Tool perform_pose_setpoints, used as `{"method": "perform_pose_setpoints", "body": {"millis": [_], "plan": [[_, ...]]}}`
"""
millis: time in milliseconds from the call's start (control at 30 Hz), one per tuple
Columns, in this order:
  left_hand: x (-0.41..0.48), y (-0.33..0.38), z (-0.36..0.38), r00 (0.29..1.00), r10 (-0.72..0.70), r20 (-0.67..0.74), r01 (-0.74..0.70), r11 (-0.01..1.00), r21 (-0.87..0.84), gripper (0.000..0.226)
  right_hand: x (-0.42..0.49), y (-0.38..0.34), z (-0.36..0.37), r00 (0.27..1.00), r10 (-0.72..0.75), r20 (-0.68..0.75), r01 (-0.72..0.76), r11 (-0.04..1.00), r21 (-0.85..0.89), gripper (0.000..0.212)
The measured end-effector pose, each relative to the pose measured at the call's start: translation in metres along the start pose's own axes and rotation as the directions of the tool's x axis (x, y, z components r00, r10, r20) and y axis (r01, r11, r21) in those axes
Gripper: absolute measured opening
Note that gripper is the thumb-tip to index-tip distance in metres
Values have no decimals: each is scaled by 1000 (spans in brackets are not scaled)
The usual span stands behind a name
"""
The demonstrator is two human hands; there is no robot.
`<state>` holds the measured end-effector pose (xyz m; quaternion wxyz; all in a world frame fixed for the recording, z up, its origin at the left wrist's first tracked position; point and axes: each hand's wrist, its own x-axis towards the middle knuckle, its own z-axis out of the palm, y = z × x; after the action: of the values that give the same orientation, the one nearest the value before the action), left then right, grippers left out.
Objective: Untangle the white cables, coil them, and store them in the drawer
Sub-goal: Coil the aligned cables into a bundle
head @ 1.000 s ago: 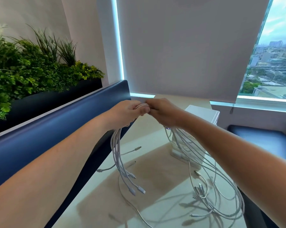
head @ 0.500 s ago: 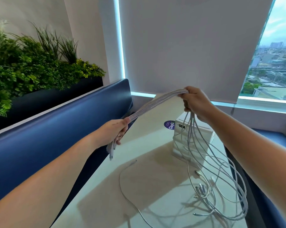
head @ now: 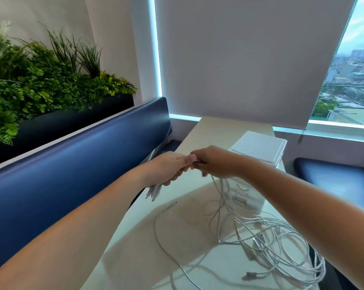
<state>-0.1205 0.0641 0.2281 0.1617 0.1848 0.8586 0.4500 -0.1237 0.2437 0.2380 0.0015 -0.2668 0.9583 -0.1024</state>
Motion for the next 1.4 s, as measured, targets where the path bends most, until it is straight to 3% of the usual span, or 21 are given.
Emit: {"method": "perform_pose_setpoints", "body": {"millis": [200,367,567,767,1033,1133,1233,1400], "plan": [[-9,-7,-10,990,-9,141,33,985,-169,39,-5,10,-9,990,-59,-132,58,998,-12,14],[-13,-3,-3,994,-78,74,92,974,-208,48,-6,13,-11,986,-68,-153,61,997,-52,17],[-21,-5,0,983,-48,179,94,961,-261,36,-10,20,-11,980,-59,-188,32,989,-143,24],[-27,3,-1,975,-9,223,94,922,-375,26,-12,20,-12,969,-97,-228,89,995,-43,20],[-31,16,7,963,-5,268,110,919,-380,21,-15,22,-24,946,-137,-295,125,990,-60,21],[-32,24,12,975,30,222,64,912,-404,18,-14,21,-23,941,-112,-320,101,994,-51,18],[-32,34,21,987,45,157,37,875,-483,19,-13,22,-14,942,-20,-336,36,999,40,14],[-31,50,25,997,69,45,-26,779,-627,37,-14,20,13,941,115,-317,12,928,371,6]]}}
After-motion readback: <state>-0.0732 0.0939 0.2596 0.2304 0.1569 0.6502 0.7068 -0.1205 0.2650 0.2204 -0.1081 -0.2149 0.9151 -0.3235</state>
